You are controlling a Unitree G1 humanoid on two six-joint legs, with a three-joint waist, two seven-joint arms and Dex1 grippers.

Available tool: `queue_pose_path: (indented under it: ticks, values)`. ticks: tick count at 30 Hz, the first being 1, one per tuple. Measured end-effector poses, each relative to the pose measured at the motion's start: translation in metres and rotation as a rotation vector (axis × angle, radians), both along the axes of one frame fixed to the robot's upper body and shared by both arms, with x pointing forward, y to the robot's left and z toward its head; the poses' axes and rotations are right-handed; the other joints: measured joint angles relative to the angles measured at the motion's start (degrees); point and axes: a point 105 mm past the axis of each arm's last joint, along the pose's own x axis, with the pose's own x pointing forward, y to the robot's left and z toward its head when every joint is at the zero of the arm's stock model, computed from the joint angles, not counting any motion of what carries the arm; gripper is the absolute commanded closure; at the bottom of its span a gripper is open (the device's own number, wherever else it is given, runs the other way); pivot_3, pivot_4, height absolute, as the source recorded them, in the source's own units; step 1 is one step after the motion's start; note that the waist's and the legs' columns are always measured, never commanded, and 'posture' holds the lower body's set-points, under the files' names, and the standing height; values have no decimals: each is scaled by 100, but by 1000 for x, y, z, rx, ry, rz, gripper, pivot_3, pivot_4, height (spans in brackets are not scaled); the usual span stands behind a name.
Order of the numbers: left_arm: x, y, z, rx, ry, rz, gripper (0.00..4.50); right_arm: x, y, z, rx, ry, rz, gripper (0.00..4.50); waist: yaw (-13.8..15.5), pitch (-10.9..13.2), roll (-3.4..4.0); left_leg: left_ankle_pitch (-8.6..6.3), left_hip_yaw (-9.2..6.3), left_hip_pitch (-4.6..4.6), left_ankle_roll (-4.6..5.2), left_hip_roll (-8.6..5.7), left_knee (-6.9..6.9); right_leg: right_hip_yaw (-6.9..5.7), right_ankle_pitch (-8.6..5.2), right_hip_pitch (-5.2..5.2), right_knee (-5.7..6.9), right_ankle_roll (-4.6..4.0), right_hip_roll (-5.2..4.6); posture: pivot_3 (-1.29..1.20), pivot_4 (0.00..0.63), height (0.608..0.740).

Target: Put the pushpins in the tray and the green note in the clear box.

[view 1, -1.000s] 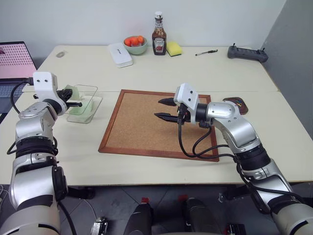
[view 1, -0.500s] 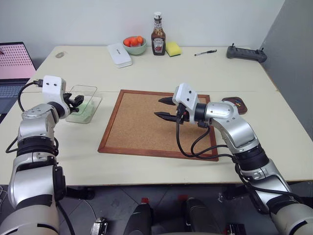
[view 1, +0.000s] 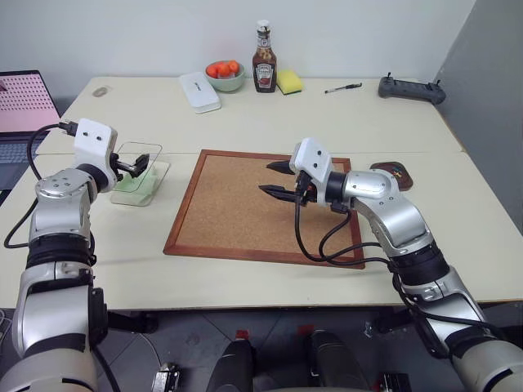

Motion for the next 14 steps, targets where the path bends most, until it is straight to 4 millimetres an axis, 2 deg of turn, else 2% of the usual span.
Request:
queue_pose_path:
  ticks: [2, 4, 10, 14]
  values:
    - [-8, -14, 7, 61, -52, -37, 106, 3, -18, -10, 17, 28, -81, 2144, 32, 0, 0, 0, 2, 1, 0, -3, 0, 3, 0, 3, 0, -1, -9, 0, 150, 740]
    - [-16, -30, 5, 75, -76, -74, 106, 4, -35, -23, 33, 58, -164, 2144, 52, 0, 0, -1, 3, 0, 1, -6, 0, 3, 0, 4, -2, 0, -13, 0, 150, 740]
    - [-46, -93, -27, -117, -37, -236, 106, -7, -71, -46, 84, 73, -345, 2144, 51, 0, 0, 0, 5, 9, 3, -2, 4, 1, -3, 14, 1, 7, -9, 0, 150, 740]
    - [-62, -106, -46, -174, 19, -247, 106, -10, -92, -61, 128, 100, -466, 2144, 25, 0, 0, 1, 19, 27, 3, 21, 5, 6, -2, 20, 5, 14, 14, 0, 150, 740]
